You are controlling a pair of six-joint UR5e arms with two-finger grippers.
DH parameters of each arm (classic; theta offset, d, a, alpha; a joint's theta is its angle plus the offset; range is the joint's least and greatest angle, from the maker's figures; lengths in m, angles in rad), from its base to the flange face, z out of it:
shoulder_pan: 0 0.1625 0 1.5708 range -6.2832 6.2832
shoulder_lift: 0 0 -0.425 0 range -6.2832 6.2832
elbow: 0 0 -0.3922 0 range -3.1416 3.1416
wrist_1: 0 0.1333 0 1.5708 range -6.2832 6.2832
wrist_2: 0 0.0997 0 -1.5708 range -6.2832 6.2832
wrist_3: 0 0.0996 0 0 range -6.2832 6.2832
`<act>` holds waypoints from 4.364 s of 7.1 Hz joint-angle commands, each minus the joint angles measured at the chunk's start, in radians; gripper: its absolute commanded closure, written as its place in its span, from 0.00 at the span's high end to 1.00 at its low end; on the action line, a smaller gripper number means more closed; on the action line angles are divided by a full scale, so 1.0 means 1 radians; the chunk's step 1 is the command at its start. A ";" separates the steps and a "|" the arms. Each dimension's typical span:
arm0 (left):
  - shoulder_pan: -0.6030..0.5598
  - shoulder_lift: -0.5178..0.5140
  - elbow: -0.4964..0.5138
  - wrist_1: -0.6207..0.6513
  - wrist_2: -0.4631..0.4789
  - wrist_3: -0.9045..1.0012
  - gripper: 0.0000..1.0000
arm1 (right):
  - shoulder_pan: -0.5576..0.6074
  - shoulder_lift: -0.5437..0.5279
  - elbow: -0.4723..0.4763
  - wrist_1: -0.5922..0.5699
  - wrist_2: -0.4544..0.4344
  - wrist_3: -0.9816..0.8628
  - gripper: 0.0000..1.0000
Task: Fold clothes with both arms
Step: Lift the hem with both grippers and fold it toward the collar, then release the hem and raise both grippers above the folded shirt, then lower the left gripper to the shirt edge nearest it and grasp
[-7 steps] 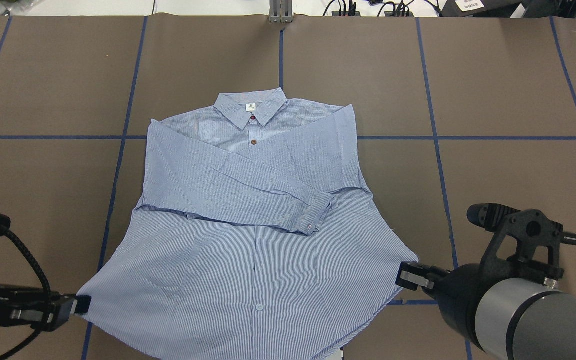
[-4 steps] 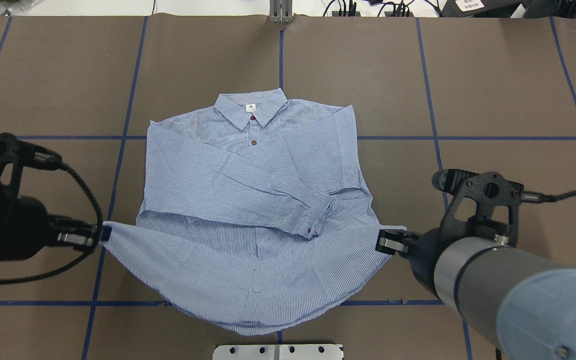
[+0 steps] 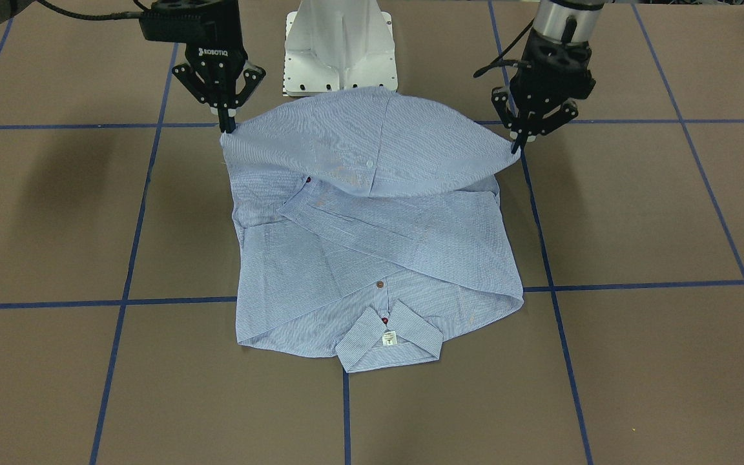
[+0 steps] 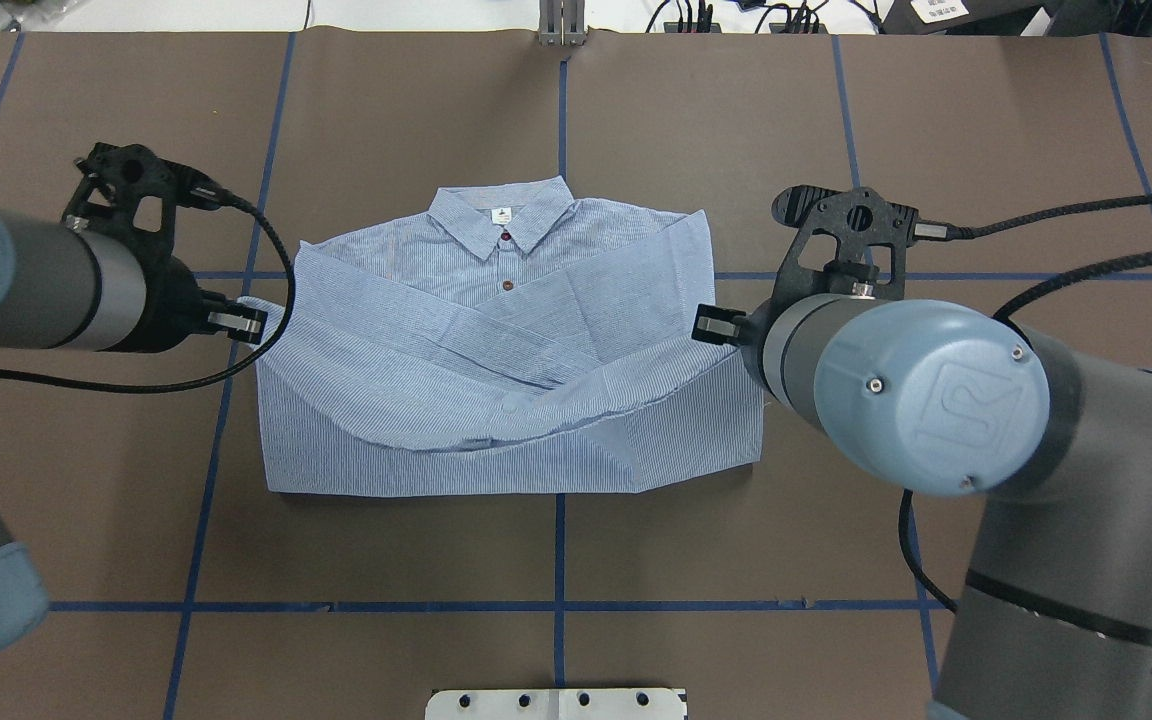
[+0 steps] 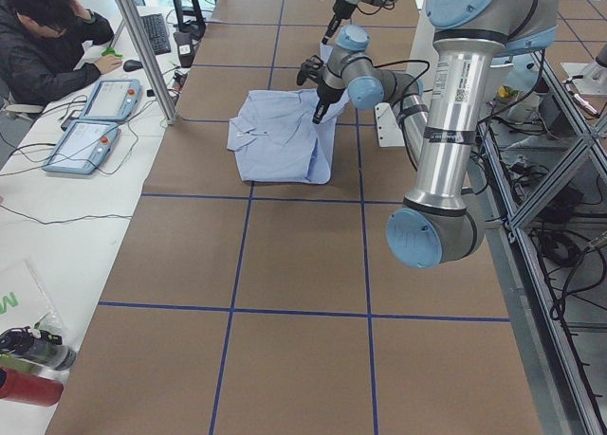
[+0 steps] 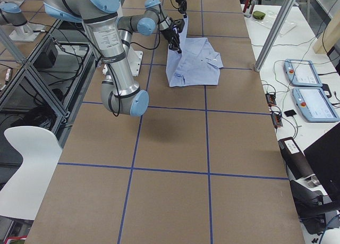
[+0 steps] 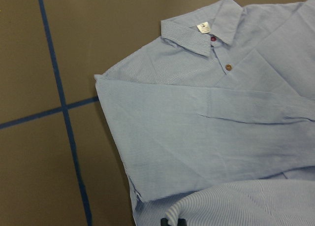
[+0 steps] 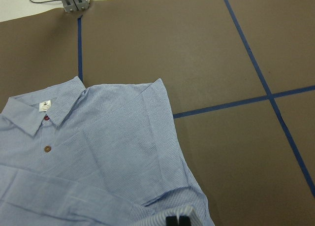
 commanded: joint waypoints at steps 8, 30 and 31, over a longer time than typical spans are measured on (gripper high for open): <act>-0.042 -0.061 0.426 -0.348 0.027 0.153 0.00 | 0.171 0.112 -0.578 0.408 0.100 -0.131 0.00; 0.298 0.246 0.326 -0.777 0.183 -0.332 0.77 | 0.280 0.065 -0.495 0.486 0.309 -0.262 1.00; 0.298 0.246 0.326 -0.777 0.183 -0.335 0.64 | 0.280 0.065 -0.497 0.486 0.309 -0.262 1.00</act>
